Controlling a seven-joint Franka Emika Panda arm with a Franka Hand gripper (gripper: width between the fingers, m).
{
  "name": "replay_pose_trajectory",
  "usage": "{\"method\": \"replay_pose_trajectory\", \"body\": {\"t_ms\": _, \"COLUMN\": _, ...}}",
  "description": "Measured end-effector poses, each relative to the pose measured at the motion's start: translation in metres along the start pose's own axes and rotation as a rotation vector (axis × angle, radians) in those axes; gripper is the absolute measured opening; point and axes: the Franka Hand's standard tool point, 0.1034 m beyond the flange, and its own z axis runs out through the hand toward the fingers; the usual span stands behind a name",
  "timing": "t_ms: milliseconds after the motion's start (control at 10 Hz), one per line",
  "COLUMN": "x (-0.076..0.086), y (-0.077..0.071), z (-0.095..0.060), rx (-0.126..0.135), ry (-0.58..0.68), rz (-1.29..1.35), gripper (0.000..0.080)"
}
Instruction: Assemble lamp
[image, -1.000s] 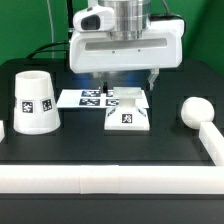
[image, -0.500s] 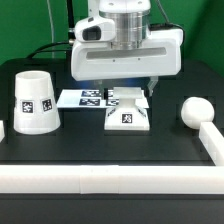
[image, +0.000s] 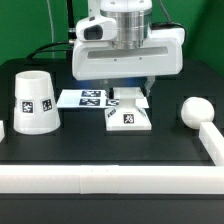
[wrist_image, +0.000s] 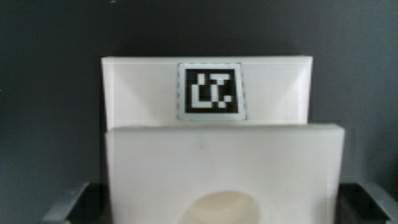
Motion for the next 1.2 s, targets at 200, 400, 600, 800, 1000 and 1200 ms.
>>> {"method": "replay_pose_trajectory", "body": {"t_ms": 200, "x": 0.0, "y": 0.0, "z": 0.0, "rx": 0.0, "ry": 0.0, "rz": 0.0, "gripper": 0.0533}}
{"method": "replay_pose_trajectory", "body": {"t_ms": 400, "x": 0.019, "y": -0.006, "z": -0.001, "rx": 0.005, "ry": 0.01, "rz": -0.011, "gripper": 0.0534}}
{"method": "replay_pose_trajectory", "body": {"t_ms": 600, "x": 0.052, "y": -0.017, "z": -0.004, "rx": 0.01, "ry": 0.046, "rz": -0.012, "gripper": 0.0534}}
{"method": "replay_pose_trajectory", "body": {"t_ms": 800, "x": 0.085, "y": -0.035, "z": -0.006, "rx": 0.017, "ry": 0.087, "rz": 0.011, "gripper": 0.0534}}
{"method": "replay_pose_trajectory", "body": {"t_ms": 1000, "x": 0.091, "y": -0.039, "z": -0.006, "rx": 0.018, "ry": 0.096, "rz": 0.013, "gripper": 0.0534}}
{"method": "replay_pose_trajectory", "body": {"t_ms": 1200, "x": 0.091, "y": -0.039, "z": -0.006, "rx": 0.018, "ry": 0.096, "rz": 0.013, "gripper": 0.0534}}
